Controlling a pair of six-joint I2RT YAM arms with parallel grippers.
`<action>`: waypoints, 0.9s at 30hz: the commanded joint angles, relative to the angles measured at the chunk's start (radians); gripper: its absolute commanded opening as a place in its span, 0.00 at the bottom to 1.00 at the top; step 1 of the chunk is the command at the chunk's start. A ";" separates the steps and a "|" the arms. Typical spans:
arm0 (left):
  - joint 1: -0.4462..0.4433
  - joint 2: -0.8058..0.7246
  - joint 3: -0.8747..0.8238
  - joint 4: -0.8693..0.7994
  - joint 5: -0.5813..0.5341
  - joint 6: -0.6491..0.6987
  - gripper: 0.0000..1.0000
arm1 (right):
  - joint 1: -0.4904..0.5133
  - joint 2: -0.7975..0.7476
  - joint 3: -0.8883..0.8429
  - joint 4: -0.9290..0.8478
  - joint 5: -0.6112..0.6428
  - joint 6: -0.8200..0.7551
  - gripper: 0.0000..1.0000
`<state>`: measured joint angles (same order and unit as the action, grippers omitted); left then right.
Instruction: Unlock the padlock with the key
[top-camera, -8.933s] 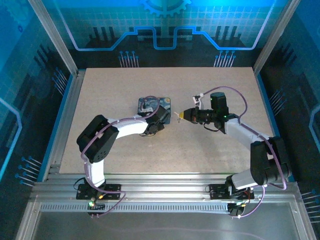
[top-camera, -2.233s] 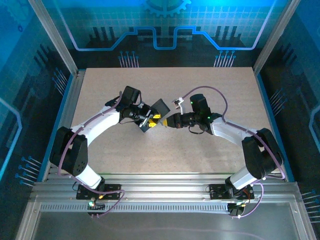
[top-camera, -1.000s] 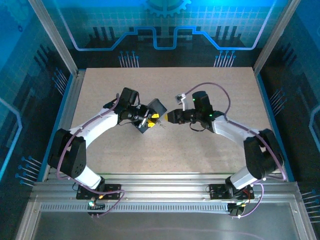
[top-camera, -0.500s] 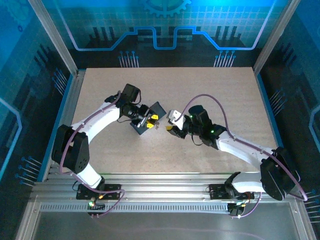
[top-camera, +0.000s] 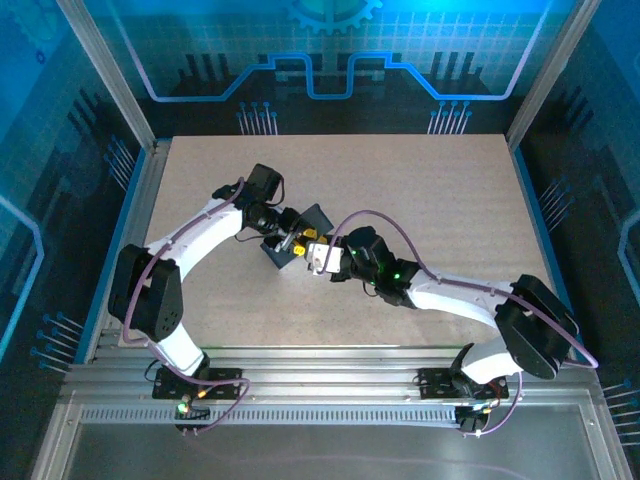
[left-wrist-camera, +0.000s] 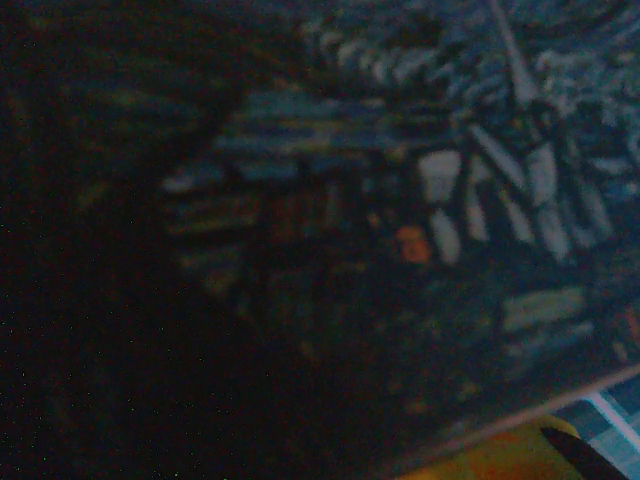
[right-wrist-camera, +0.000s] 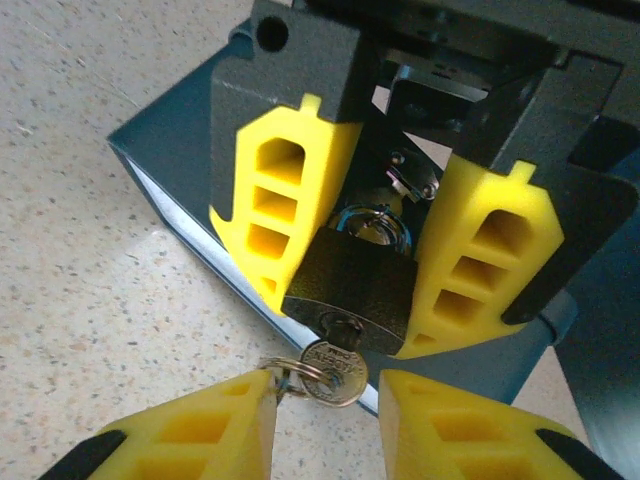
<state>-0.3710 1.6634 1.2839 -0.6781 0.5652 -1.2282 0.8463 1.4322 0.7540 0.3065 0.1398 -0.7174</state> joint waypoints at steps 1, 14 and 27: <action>0.007 -0.005 0.040 -0.015 0.042 0.017 0.00 | 0.014 0.018 0.028 0.070 0.034 -0.037 0.30; 0.006 -0.002 0.026 0.011 0.054 0.007 0.00 | 0.034 0.059 0.050 0.073 0.045 -0.025 0.17; 0.007 -0.020 -0.001 0.084 0.029 -0.037 0.00 | -0.009 0.098 0.176 -0.077 -0.062 0.448 0.00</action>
<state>-0.3477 1.6638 1.2835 -0.6567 0.5381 -1.2438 0.8501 1.5234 0.8768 0.2050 0.1730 -0.5190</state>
